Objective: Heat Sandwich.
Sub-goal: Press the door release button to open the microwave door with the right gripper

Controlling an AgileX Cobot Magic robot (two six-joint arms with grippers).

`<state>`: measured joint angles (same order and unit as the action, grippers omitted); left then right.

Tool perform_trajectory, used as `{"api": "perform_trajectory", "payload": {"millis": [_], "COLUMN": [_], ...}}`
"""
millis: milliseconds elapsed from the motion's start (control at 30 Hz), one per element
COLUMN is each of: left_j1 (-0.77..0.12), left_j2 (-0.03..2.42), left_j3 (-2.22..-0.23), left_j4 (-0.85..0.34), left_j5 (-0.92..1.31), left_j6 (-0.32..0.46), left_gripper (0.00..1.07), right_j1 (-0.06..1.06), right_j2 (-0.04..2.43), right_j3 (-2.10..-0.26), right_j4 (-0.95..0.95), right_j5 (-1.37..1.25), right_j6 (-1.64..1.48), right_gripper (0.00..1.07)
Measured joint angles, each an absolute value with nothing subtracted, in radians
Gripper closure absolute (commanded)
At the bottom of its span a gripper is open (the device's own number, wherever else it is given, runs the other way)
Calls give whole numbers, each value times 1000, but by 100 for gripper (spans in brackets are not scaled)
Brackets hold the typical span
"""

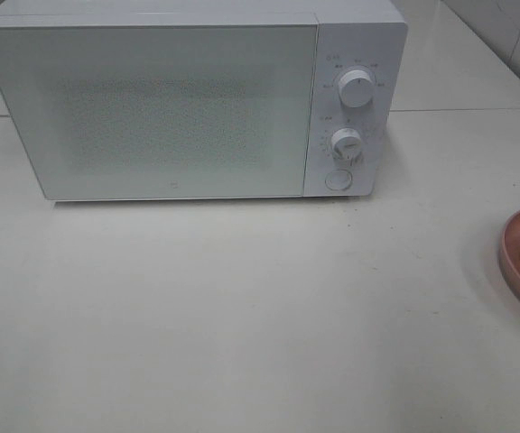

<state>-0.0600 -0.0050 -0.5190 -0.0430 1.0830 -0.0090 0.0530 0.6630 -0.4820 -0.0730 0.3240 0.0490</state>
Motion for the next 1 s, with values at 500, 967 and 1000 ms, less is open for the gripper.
{"api": "perform_trajectory", "payload": {"millis": [500,967,1000], "left_j1": [-60,-60,-60], "left_j2": [-5,-5,-5], "left_j3": [-519,-519,-519], "left_j4": [-43,-43,-43], "left_j5": [1083,1083,1083], "left_j6": [-9,-9,-9], "left_gripper": [9,9,9], "right_j1": [53,69,69], "right_j2": [960,1245,1245], "right_j3": [-482,-481,-481], "right_j4": [-55,43,43], "right_j5": [13,-462,-462], "right_j6": [52,-26,-26], "right_gripper": [31,31,31]}}
